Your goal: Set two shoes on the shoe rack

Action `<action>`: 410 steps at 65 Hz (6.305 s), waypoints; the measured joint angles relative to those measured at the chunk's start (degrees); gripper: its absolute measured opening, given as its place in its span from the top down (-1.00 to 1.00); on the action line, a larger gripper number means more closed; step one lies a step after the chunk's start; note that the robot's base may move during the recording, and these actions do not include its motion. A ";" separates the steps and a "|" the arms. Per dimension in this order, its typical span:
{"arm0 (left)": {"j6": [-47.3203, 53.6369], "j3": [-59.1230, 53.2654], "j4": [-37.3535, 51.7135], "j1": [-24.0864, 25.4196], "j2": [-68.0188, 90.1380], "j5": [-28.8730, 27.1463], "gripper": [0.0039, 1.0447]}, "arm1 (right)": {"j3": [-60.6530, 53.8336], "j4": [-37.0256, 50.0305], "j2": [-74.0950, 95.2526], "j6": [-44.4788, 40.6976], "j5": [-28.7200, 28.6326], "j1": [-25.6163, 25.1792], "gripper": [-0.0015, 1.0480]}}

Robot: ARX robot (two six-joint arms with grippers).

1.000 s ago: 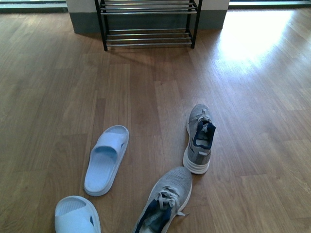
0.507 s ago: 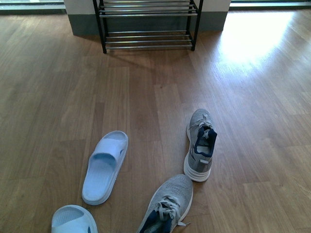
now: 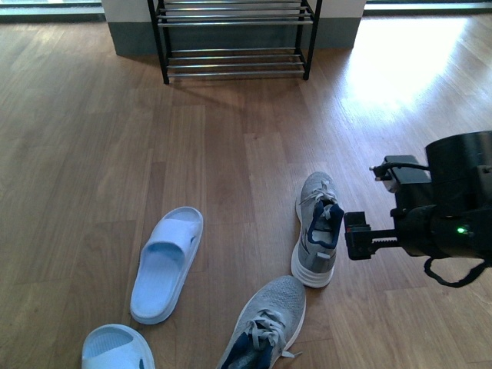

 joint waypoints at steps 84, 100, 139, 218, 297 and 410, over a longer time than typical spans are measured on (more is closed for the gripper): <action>0.00 0.00 0.00 0.00 0.00 0.00 -0.83 | 17.79 0.17 15.19 6.73 -2.47 -2.29 0.97; 0.00 0.00 0.00 0.00 0.00 0.00 -0.83 | -2.10 7.52 -5.14 5.92 -5.18 -5.42 0.97; 0.00 0.00 0.00 0.00 0.00 0.00 -0.83 | -39.69 -7.56 -73.18 3.30 -10.27 -14.21 0.97; -9.07 14.25 6.19 -28.81 57.20 -31.85 -0.83 | -40.24 -7.67 -73.57 3.50 -10.40 -14.14 0.97; 0.35 37.66 24.48 -14.23 145.30 -15.58 -0.83 | -40.24 -7.67 -73.57 3.50 -10.38 -14.14 0.97; -1.75 47.71 20.81 -22.14 155.18 -10.05 -0.83 | -40.24 -7.65 -73.57 3.50 -10.27 -14.14 0.97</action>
